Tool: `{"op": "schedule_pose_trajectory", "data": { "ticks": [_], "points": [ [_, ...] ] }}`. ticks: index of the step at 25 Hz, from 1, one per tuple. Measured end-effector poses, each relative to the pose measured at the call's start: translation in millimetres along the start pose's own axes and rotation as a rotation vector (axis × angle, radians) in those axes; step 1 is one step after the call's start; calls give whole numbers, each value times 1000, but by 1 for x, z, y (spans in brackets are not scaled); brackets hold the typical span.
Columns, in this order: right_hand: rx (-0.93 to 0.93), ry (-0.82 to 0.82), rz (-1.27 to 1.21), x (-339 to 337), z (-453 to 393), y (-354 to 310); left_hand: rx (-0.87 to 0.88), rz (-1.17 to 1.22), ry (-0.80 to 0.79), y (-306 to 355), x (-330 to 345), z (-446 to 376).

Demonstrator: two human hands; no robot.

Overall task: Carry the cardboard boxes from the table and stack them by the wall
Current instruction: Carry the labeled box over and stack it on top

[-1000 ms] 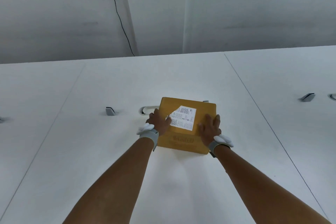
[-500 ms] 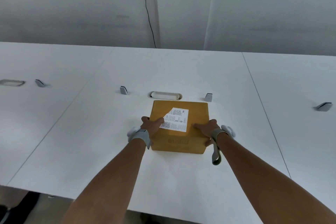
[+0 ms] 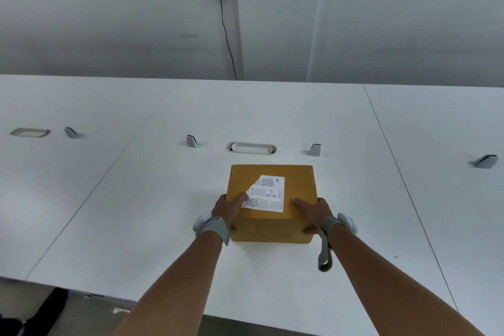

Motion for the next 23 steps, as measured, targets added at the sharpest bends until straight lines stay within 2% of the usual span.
{"op": "schedule_pose_trajectory", "data": {
  "ticks": [8,15,23],
  "points": [
    [-89,132,180,31,67,-9,68,-31,-69,-7,-56,27],
    [-165,215,263,68,138,-14,171,-78,-40,-17,-121,67],
    [-223,166,325,113,199,-1,187,-95,11,-66,-178,109]
  ]
}}
Point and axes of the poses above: each hand's wrist, its own z-axis away from the middle knuckle, its own x-axis out of the palm, y = z × x, the point moved 3 cm from there along -z, towards the middle knuckle
